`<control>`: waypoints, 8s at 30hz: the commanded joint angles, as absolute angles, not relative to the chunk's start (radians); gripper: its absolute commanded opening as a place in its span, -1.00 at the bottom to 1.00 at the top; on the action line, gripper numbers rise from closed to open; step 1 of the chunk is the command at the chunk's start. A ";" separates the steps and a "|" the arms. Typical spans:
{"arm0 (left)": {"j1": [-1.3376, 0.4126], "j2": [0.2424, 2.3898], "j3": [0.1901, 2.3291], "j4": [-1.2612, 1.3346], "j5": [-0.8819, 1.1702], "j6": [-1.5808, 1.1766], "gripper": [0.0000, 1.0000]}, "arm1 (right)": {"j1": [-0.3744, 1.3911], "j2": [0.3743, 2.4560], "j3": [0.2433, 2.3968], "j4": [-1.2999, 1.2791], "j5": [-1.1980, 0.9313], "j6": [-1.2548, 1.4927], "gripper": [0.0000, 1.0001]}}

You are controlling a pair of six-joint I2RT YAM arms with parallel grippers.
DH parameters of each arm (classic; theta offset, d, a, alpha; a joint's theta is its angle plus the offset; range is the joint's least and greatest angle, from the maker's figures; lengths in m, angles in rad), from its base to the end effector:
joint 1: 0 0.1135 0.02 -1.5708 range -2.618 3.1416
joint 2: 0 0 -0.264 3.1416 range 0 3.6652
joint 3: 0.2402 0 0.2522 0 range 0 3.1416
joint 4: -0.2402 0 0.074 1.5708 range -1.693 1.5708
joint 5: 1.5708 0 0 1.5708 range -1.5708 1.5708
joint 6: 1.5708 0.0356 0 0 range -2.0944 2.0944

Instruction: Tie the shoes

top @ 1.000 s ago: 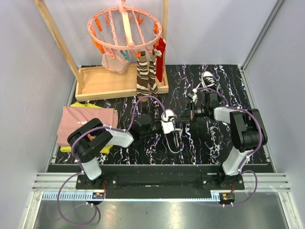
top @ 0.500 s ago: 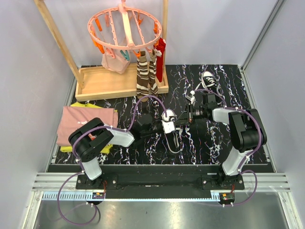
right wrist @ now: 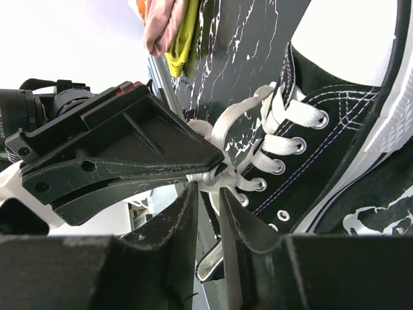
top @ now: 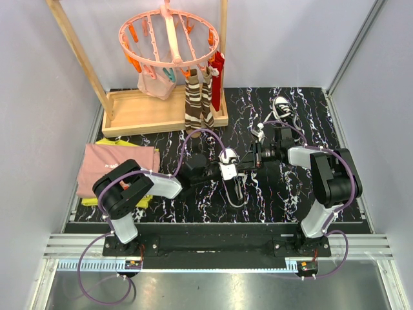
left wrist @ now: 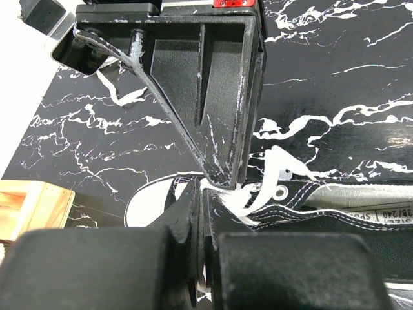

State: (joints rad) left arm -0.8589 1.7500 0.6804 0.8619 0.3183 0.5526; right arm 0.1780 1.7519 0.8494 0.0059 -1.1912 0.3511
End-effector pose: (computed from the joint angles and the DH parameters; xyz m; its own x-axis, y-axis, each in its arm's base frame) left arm 0.2155 -0.2669 0.1650 0.3678 0.3369 -0.8667 0.8531 0.2488 0.4587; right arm 0.3099 0.0894 0.1500 -0.9408 -0.0398 -0.3366 -0.3330 0.2936 0.8960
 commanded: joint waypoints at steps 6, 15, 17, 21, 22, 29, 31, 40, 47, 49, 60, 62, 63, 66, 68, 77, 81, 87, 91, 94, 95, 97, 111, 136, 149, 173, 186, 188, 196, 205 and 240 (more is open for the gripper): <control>-0.862 1.755 0.722 0.927 0.351 0.557 -1.00 | 0.189 1.747 0.885 0.012 -1.210 0.339 -0.42; -0.862 1.747 0.719 0.913 0.388 0.555 -1.00 | 0.189 1.766 0.900 0.044 -1.226 0.348 -0.46; -0.864 1.747 0.724 0.902 0.394 0.561 -1.00 | 0.189 1.767 0.902 0.049 -1.235 0.353 -0.46; -0.862 1.747 0.723 0.900 0.394 0.566 -1.00 | 0.187 1.773 0.903 0.061 -1.241 0.360 -0.41; -0.864 1.747 0.724 0.900 0.394 0.566 -1.00 | 0.187 1.775 0.900 0.067 -1.239 0.365 -0.45; -0.865 1.747 0.724 0.900 0.399 0.561 -1.00 | 0.187 1.772 0.882 0.129 -1.238 0.394 -0.97; -0.865 1.744 0.719 0.897 0.396 0.568 -1.00 | 0.186 1.763 0.876 0.126 -1.236 0.391 -1.00; -0.864 1.729 0.703 0.885 0.368 0.584 -0.95 | 0.170 1.686 0.830 0.068 -1.169 0.342 -1.00; -0.862 1.729 0.704 0.877 0.351 0.584 -0.77 | 0.156 1.648 0.815 0.022 -1.137 0.304 -1.00; -0.862 1.730 0.706 0.877 0.347 0.584 -0.74 | 0.153 1.644 0.816 0.014 -1.131 0.296 -1.00; -0.862 1.729 0.704 0.874 0.342 0.586 -0.76 | 0.144 1.641 0.821 -0.032 -1.124 0.255 -1.00; -0.862 1.730 0.704 0.874 0.347 0.586 -0.83 | 0.144 1.641 0.821 -0.034 -1.124 0.252 -1.00; -0.862 1.729 0.704 0.874 0.348 0.584 -0.95 | 0.144 1.638 0.822 -0.034 -1.127 0.253 -1.00; -0.862 1.729 0.707 0.871 0.351 0.586 -1.00 | 0.141 1.635 0.819 -0.035 -1.135 0.250 -1.00; -0.862 1.729 0.707 0.873 0.354 0.591 -1.00 | 0.140 1.631 0.819 -0.037 -1.131 0.252 -1.00; -0.844 1.681 0.710 0.761 0.360 0.606 -0.26 | 0.137 1.631 0.821 -0.046 -1.120 0.242 -1.00; -0.831 1.631 0.680 0.724 0.380 0.635 0.03 | 0.137 1.632 0.821 -0.052 -1.114 0.238 -1.00; -0.798 1.585 0.693 0.611 0.417 0.635 0.27 | 0.137 1.631 0.822 -0.063 -1.117 0.229 -1.00; -0.715 1.572 0.778 0.380 0.547 0.702 0.26 | 0.137 1.623 0.825 -0.071 -1.115 0.222 -1.00; -0.693 1.580 0.833 0.188 0.566 0.788 0.22 | 0.137 1.624 0.828 -0.078 -1.115 0.222 -1.00; -0.690 1.580 0.838 0.180 0.568 0.796 0.20 | 0.137 1.628 0.828 -0.078 -1.115 0.222 -1.00; -0.690 1.586 0.847 0.169 0.569 0.810 0.18 | 0.138 1.629 0.830 -0.078 -1.118 0.222 -1.00; -0.764 1.617 0.885 0.204 0.493 0.781 0.25 | 0.138 1.628 0.851 -0.081 -1.112 0.230 -1.00; -0.788 1.580 0.867 0.072 0.456 0.825 -1.00 | 0.072 1.563 0.819 -0.089 -1.023 0.259 -1.00; -0.747 1.546 0.845 -0.078 0.497 0.885 -1.00 | 0.017 1.537 0.793 -0.126 -0.962 0.238 -1.00; -0.723 1.600 0.897 -0.193 0.494 1.032 -1.00 | -0.049 1.546 0.804 -0.227 -1.014 0.150 -1.00; -0.643 1.602 0.971 -0.042 0.561 0.680 -0.14 | 0.032 1.589 0.871 -0.239 -1.051 0.164 0.26; -0.630 1.543 0.930 -0.018 0.586 0.623 -0.03 | 0.044 1.589 0.865 -0.239 -1.051 0.164 0.28; -0.672 1.445 0.890 -0.054 0.615 0.329 -0.02 | 0.066 1.681 0.884 -0.155 -1.065 0.276 0.43; -0.764 1.525 0.862 0.080 0.514 -0.106 -0.02 | 0.101 1.721 0.877 -0.032 -1.068 0.418 0.34; -0.724 1.727 0.927 0.282 0.531 -0.322 -0.31 | 0.043 1.603 0.696 0.054 -1.028 0.586 0.15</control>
State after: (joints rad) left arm -0.7361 1.7348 0.9157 0.2054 0.4946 -0.3042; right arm 0.0441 1.6455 0.7147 0.0551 -1.0458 0.5507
